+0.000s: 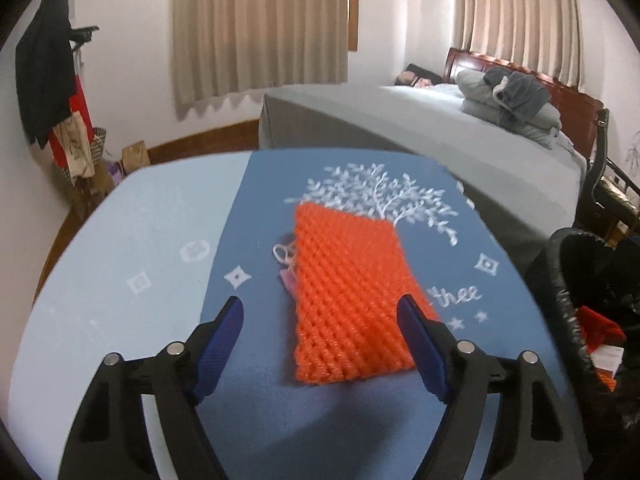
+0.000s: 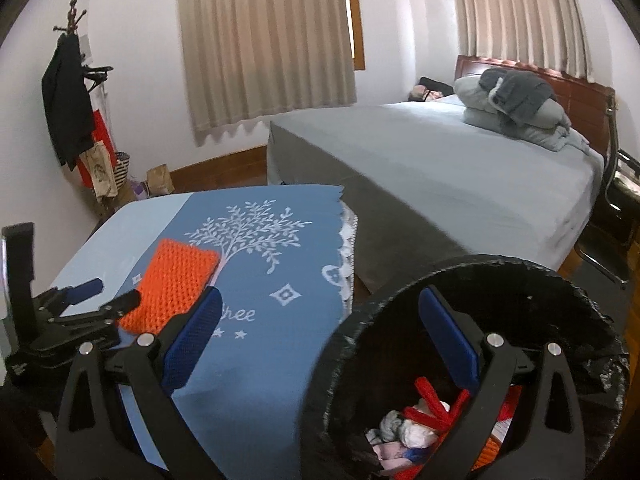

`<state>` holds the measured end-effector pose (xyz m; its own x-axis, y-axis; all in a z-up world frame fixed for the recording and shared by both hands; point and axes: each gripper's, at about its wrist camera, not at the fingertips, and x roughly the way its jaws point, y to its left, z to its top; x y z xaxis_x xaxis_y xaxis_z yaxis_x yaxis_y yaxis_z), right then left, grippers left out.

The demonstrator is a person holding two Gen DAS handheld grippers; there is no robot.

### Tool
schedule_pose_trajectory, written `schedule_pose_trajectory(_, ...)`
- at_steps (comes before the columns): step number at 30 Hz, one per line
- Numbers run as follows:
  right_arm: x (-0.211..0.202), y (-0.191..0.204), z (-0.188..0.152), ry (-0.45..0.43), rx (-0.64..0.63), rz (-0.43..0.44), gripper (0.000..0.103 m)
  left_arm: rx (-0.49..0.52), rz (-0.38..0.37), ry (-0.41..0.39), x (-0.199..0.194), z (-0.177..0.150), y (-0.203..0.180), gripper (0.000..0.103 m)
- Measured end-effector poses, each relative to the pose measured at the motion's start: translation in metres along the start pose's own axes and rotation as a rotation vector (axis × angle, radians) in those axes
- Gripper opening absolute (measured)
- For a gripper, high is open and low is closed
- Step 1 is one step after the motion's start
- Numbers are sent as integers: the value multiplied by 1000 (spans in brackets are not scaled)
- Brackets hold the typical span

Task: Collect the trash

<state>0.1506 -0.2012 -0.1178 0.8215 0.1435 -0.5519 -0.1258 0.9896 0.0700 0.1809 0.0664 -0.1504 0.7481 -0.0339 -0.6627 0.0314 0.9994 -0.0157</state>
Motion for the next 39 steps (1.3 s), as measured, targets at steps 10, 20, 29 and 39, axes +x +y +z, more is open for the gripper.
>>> schedule_pose_trajectory(10,15,8,-3,26,-10,20,96,-20,-74,78,25,-3,-2,58)
schedule_pose_trajectory(20,19,7,-5,37,-9,31,96,-20,-120,47,11,-1,-12,18)
schedule_pose_trajectory(29,20,13,-2,30,-19,45,96,-65,-128,-15,-13,6,2,15)
schedule_pose_trajectory(39,33,44,5,39,-52,96,96,-74,-124,21,-10,-1,17,51)
